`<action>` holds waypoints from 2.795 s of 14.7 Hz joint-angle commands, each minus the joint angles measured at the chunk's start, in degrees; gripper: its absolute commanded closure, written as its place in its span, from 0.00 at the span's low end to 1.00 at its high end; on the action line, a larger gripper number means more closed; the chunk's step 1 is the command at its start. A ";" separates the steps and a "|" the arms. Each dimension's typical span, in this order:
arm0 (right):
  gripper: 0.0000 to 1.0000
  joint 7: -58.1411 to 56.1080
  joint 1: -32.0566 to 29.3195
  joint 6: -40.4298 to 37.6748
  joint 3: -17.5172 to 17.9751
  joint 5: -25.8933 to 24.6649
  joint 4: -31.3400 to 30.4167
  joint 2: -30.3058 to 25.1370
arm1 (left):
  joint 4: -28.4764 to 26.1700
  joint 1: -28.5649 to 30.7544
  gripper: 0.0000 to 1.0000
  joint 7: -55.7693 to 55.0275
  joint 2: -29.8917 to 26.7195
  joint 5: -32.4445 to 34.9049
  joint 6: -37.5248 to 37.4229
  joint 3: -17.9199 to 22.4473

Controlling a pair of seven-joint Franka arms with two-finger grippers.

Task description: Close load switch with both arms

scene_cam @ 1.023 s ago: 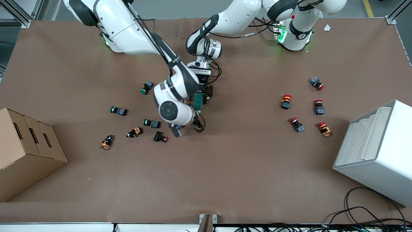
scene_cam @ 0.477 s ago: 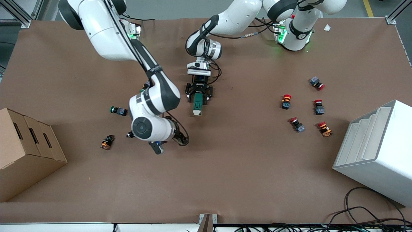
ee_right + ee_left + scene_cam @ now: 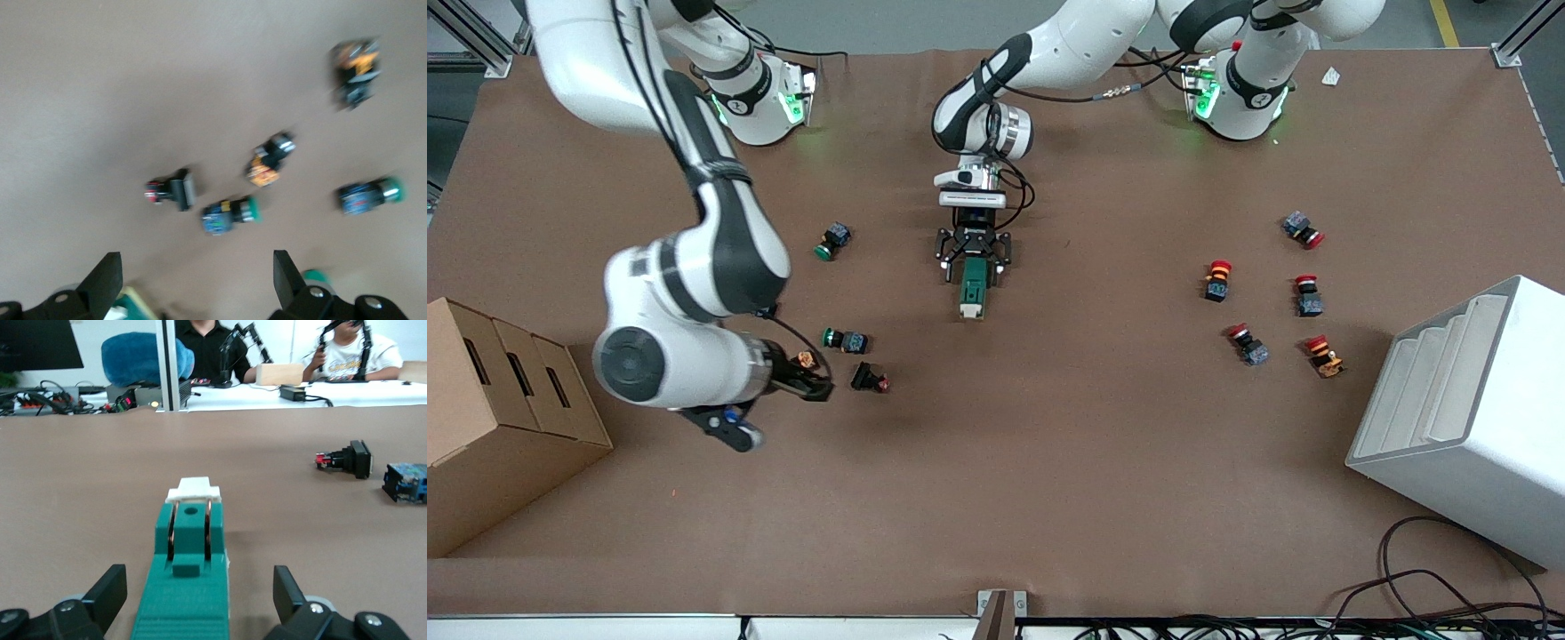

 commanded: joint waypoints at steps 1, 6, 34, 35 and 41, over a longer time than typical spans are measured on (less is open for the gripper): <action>0.00 -11.91 -4.63 -3.80 0.76 -5.69 -2.21 -5.51 | -0.42 1.01 0.03 4.94 -4.48 -5.96 3.65 -0.63; 0.00 -34.96 -13.60 -8.65 0.76 -11.07 -2.13 -11.93 | -0.16 3.12 0.03 16.36 -12.30 -19.06 9.89 -0.63; 0.00 -40.61 -15.90 -12.35 1.29 -8.44 -13.19 -30.21 | 13.37 29.39 0.00 87.88 -31.99 -77.77 10.44 -0.54; 0.00 -40.61 -15.81 -12.52 1.29 -8.53 -13.03 -30.22 | 13.37 31.32 0.00 93.58 -33.75 -80.14 8.95 -0.63; 0.00 -40.88 -15.99 -14.19 1.20 -8.62 -12.32 -31.18 | 13.46 37.39 0.00 109.78 -41.14 -86.67 1.21 -0.01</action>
